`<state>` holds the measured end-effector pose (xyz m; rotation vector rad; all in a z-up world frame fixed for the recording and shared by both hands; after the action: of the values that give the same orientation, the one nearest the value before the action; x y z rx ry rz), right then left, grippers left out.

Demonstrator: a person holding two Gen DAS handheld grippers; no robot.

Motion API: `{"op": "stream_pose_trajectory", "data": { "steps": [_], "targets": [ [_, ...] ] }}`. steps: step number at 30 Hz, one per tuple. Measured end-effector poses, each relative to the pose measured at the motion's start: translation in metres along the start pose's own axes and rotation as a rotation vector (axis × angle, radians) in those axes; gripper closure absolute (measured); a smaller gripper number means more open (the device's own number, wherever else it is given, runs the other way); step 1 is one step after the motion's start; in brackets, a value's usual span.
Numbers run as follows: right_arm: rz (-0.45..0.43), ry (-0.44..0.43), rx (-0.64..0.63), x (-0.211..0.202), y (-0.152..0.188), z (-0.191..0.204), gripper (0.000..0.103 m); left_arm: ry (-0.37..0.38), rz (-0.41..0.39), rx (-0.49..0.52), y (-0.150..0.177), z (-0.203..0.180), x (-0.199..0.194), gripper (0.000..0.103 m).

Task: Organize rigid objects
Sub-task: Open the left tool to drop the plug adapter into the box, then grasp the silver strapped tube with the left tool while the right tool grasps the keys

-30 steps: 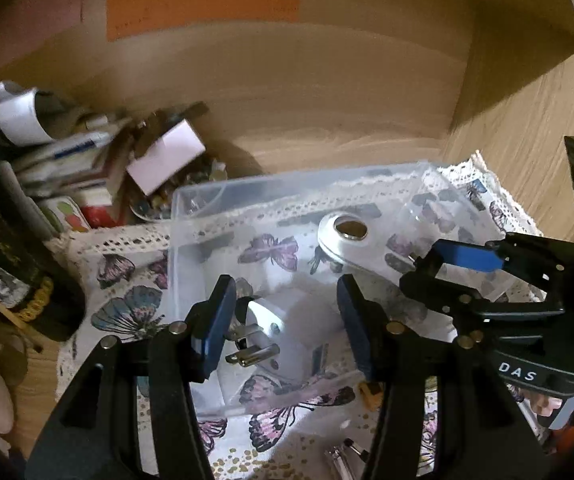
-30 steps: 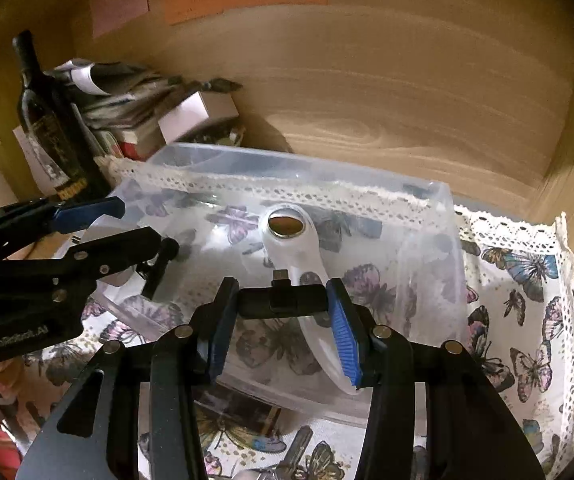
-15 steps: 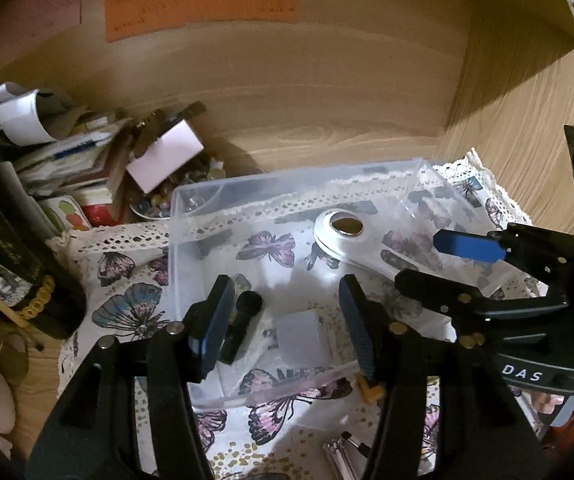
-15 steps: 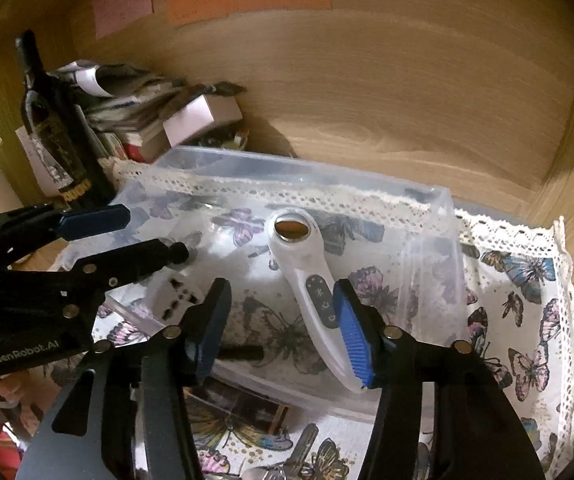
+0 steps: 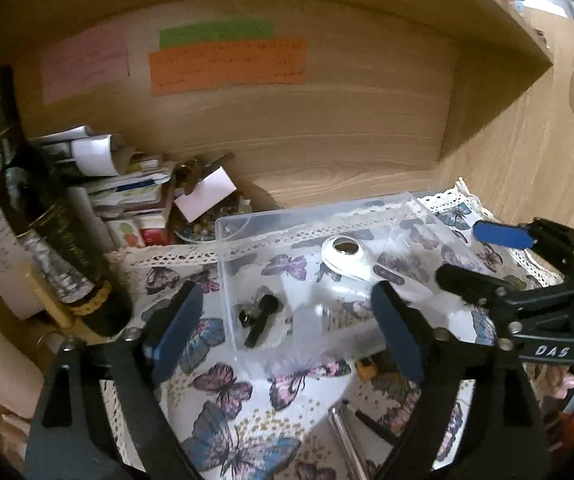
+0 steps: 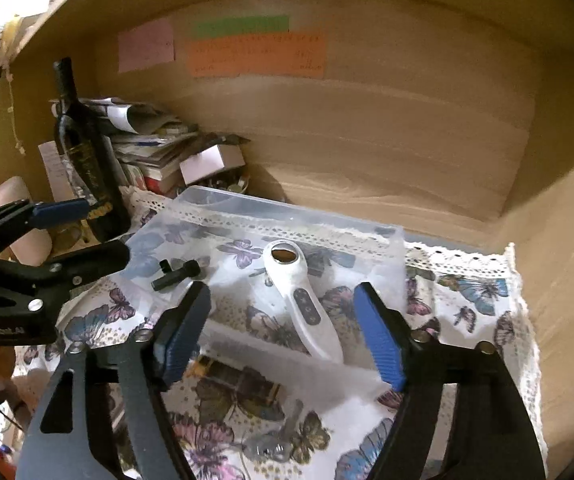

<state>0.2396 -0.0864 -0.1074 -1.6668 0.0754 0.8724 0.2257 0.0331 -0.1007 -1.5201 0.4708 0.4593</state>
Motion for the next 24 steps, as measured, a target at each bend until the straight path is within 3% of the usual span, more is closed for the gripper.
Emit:
{"op": "stream_pose_trajectory", "data": {
  "steps": [9,22,24],
  "targets": [
    [0.021,0.043,-0.004,-0.022,0.037,-0.004,0.022,-0.022,0.086,0.028,0.051,-0.002,-0.004,0.009],
    [0.199,0.01,0.077,0.001,0.116,-0.013,0.022,0.017,0.293,0.067,0.13,-0.02,0.017,0.009],
    [0.22,-0.01,0.092,0.006,0.122,-0.011,0.022,0.034,0.309,0.065,0.134,-0.024,0.02,0.014]
  ]
}}
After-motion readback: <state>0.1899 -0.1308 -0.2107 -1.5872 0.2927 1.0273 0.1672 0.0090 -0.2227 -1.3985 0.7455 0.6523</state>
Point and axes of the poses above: each gripper's, at about its wrist camera, not at the fingertips, and x roughly the way its jaws point, z to its left, y to its underside, the point moved 10 cm from there along x, roughly the way its jaws point, and after that the axes turned 1 degree about -y, right-handed, at the moved point
